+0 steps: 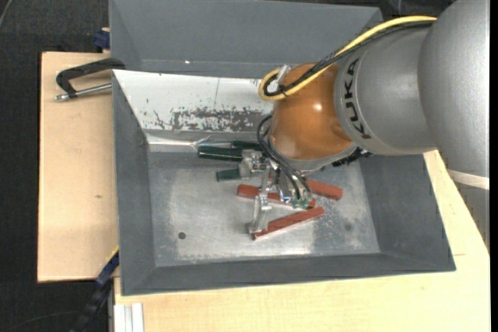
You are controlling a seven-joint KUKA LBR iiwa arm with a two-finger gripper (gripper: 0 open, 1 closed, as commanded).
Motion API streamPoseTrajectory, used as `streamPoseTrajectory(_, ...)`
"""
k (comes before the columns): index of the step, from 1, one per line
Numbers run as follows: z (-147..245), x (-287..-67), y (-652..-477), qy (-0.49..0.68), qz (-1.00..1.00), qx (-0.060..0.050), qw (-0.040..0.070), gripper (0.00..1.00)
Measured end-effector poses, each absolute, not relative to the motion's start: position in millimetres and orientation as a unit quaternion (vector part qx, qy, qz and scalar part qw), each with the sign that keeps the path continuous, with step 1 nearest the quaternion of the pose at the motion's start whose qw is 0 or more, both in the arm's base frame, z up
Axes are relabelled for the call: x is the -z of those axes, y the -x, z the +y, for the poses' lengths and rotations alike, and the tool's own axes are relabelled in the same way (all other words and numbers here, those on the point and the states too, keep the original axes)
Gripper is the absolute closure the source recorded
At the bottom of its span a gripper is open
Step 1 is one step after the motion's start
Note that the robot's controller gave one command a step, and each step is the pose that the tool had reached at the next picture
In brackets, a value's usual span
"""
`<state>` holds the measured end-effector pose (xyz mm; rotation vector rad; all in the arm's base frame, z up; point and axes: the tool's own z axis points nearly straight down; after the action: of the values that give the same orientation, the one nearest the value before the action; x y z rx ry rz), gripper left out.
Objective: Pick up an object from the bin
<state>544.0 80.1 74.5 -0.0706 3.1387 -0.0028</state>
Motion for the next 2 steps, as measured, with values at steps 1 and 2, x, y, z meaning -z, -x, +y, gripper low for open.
streamPoseTrajectory(1, 84.3, -77.6, -546.5, 0.024, 1.0, -0.001, 0.005, 1.0)
streamPoseTrajectory(2, 4.5, -76.6, -511.7, -0.118, 0.993, -0.004, 0.009, 1.0)
